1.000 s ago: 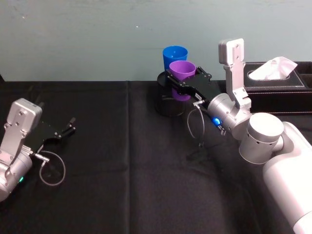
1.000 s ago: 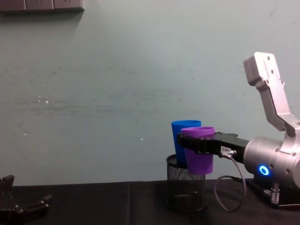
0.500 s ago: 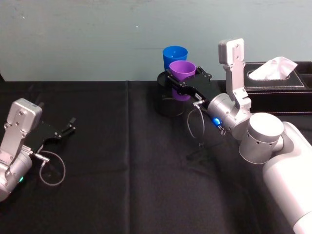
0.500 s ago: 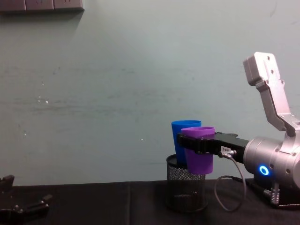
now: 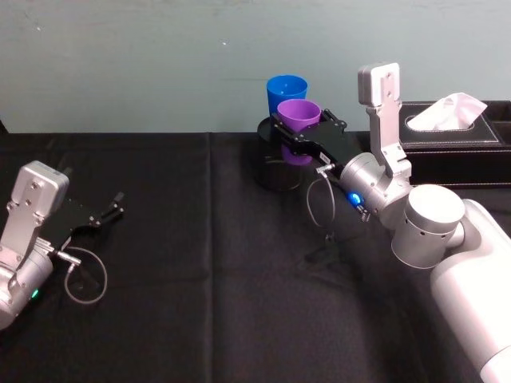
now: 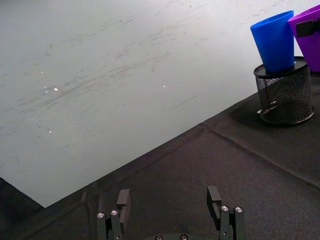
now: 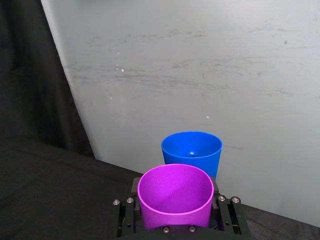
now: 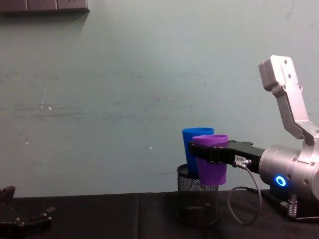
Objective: Pick up one cup with a gripper and tap it against the other cup.
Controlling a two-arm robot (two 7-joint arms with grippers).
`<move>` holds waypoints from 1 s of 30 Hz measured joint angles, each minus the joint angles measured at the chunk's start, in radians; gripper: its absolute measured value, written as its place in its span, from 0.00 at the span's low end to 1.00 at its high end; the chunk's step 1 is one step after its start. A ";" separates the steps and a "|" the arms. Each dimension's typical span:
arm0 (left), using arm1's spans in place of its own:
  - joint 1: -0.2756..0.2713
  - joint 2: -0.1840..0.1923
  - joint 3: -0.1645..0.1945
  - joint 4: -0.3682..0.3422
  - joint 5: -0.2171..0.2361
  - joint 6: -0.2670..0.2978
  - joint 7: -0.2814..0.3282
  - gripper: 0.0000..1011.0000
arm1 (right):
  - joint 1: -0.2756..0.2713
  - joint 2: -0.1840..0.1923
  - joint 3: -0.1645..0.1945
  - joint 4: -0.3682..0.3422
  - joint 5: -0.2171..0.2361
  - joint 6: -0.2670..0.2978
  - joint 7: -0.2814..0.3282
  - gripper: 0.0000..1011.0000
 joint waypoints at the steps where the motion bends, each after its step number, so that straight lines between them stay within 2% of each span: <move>1: 0.000 0.000 0.000 0.000 0.000 0.000 0.000 0.99 | 0.000 0.000 0.000 0.000 0.000 0.000 0.000 0.74; 30: 0.000 0.000 0.000 0.000 0.000 0.000 0.000 0.99 | 0.000 0.000 0.000 0.000 0.000 0.000 0.000 0.74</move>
